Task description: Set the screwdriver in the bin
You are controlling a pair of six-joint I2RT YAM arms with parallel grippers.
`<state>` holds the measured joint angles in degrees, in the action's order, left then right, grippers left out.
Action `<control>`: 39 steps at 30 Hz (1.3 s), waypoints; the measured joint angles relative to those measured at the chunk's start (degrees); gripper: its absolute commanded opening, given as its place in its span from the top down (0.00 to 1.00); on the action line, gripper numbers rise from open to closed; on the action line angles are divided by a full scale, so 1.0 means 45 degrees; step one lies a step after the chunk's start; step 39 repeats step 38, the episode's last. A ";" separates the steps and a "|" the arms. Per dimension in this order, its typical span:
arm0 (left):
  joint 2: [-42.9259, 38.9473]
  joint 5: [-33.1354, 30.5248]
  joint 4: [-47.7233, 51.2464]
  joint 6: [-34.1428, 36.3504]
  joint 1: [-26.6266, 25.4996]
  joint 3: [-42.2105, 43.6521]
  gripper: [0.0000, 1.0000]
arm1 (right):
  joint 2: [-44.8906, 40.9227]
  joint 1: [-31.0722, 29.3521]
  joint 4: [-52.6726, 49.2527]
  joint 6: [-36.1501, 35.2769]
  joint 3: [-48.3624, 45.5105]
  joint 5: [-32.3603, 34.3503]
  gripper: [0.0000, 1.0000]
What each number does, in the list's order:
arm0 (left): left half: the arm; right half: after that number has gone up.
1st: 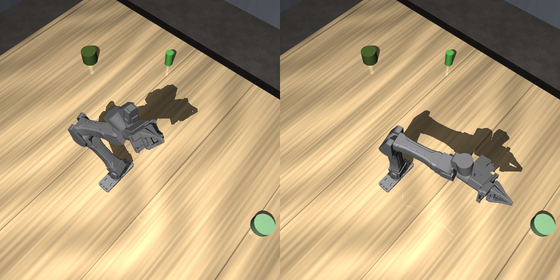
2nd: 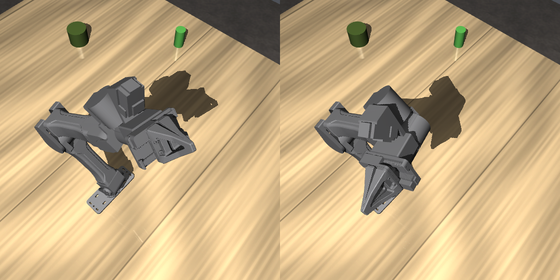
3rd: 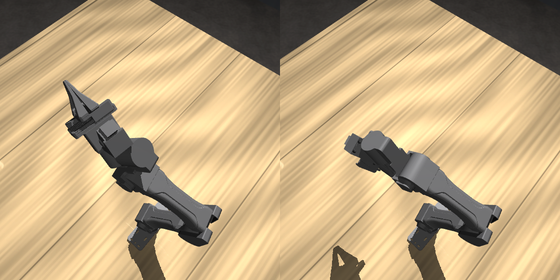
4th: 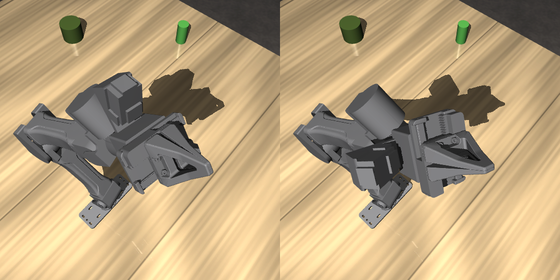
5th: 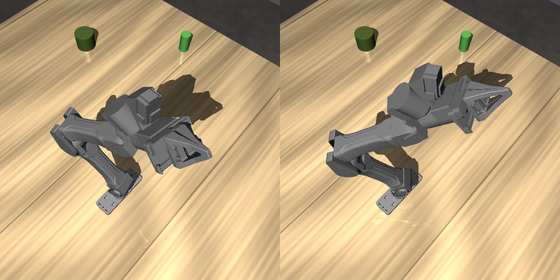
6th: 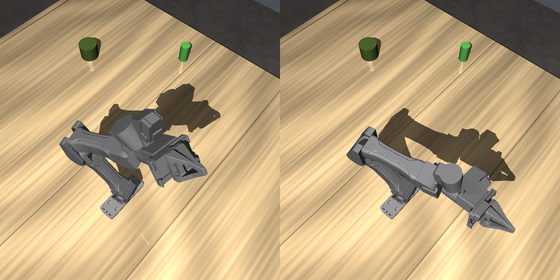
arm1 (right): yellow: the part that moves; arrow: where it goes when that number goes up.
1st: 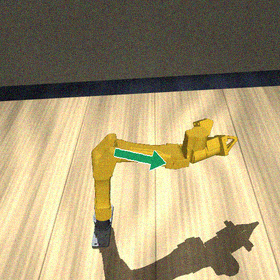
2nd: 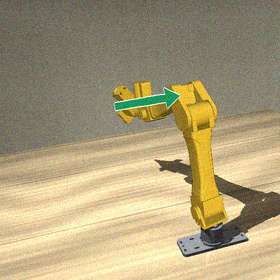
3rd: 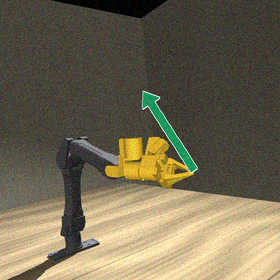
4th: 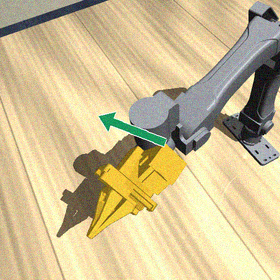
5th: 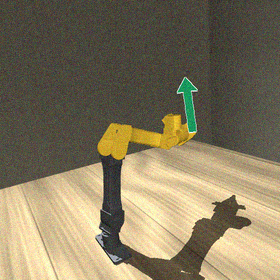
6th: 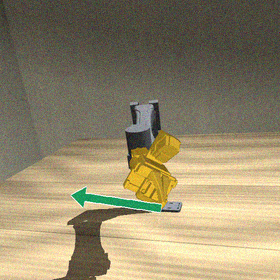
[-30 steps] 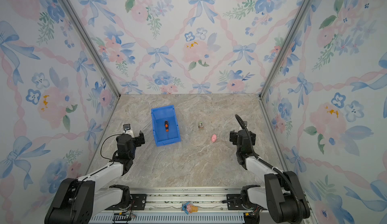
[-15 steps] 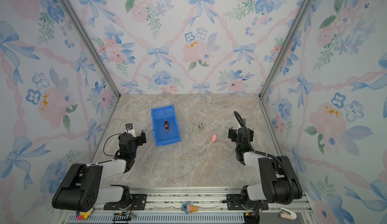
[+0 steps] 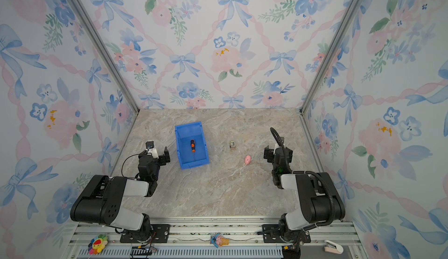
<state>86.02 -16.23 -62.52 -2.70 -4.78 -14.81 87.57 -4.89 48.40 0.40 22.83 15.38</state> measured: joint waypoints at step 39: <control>0.0797 0.0155 -0.1520 0.0005 0.0073 0.0243 0.03 | 0.0146 0.0005 0.0457 0.0000 -0.0044 -0.0097 0.03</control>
